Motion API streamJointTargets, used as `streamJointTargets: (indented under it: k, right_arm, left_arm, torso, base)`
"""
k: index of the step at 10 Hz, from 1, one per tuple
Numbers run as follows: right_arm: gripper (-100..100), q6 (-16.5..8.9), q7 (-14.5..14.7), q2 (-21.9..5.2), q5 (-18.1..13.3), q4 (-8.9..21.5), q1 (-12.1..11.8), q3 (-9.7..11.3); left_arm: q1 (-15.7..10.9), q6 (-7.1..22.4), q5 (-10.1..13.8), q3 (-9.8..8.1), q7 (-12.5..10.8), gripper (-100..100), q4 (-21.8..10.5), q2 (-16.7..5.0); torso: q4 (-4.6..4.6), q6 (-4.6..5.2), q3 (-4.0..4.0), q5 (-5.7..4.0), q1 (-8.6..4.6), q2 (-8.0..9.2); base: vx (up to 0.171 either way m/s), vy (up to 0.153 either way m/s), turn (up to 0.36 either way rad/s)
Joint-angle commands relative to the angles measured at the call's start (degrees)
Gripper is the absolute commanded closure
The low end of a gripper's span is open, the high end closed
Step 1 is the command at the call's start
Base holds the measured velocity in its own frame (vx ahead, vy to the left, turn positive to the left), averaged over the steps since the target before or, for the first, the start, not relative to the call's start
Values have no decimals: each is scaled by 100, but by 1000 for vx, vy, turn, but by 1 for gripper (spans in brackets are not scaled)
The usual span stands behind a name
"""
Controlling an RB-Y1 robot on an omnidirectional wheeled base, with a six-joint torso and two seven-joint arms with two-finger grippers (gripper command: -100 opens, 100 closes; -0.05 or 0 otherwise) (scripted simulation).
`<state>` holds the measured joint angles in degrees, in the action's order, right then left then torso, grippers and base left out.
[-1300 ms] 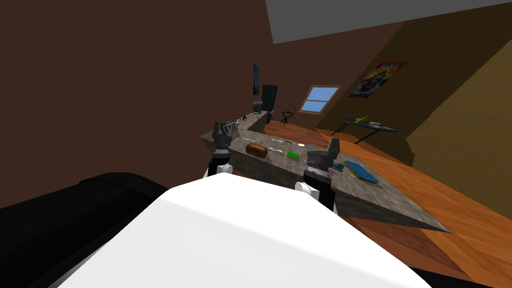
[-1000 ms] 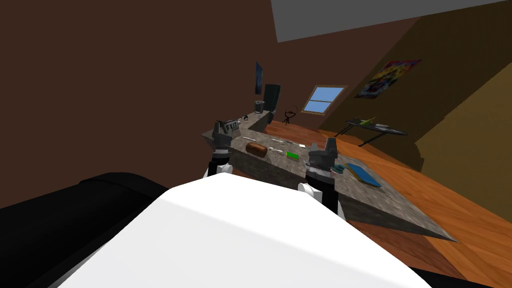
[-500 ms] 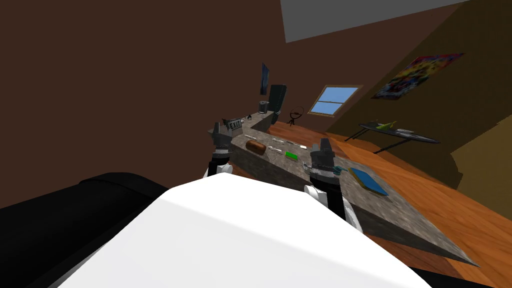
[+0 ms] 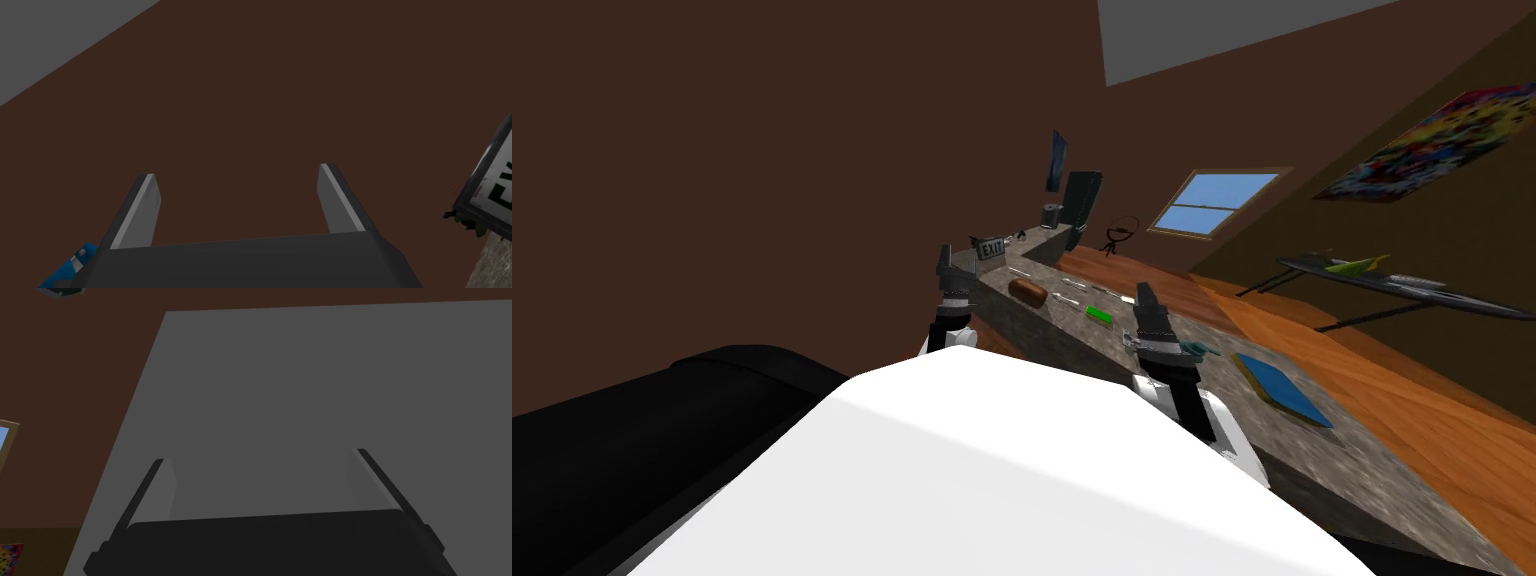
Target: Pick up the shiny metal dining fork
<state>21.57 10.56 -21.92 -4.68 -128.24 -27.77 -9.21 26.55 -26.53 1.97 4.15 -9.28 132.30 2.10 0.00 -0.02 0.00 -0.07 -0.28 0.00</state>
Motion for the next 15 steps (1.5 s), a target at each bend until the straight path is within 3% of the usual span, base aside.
streamJointTargets:
  k: [1, 7, 8, 9, 10, 11, 12, 15]
  right_arm:
    - [-100, -3, 24, -248, -60, 71, -21, -50]
    - [-100, 23, 146, -1116, -382, 614, -82, -170]
    - [-100, 38, 182, -1323, -482, 832, -113, -191]
    - [-100, 38, 182, -1427, -482, 832, -113, -191]
    - [-100, 57, 215, -1615, -576, 1066, -149, -200]
    - [-100, 57, 215, -1747, -576, 1066, -149, -200]
    - [-100, 81, 244, -1949, -665, 1297, -193, -194]
    - [-100, 109, 270, -2404, -748, 1580, -244, -172]
  left_arm:
    - [0, 0, 0, 0, 0, 0, 0, 0]
    - [1, 0, 0, 0, 0, 0, 0, 0]
    - [1, 0, 0, 0, 0, 0, 0, 0]
    - [1, 0, 0, 0, 0, 0, 0, 0]
    - [1, 0, 0, 0, 0, 0, 0, 0]
    - [1, 0, 0, 0, 0, 0, 0, 0]
    - [2, 0, 0, 0, 0, 0, 0, 0]
    - [1, 0, 0, 0, 0, 0, 0, 1]
  torso:
    - [0, 0, 0, 0, 0, 0]
    - [-3, 1, -7, 4, 20, -12]
    - [-3, 5, -7, 4, 21, -13]
    - [-3, 2, -9, 5, 24, -15]
    - [-3, 5, -8, 6, 25, -14]
    - [-4, 1, -9, 6, 30, -17]
    - [-4, 6, -10, 6, 29, -17]
    - [-5, 1, -12, 8, 39, -22]
  base:
    - [-17, -47, 78]
    - [-6, -14, 146]
    - [1, 7, 177]
    - [3, 5, 110]
    - [8, 21, 248]
    - [9, 15, 98]
    - [14, 32, 178]
    - [15, 35, 142]
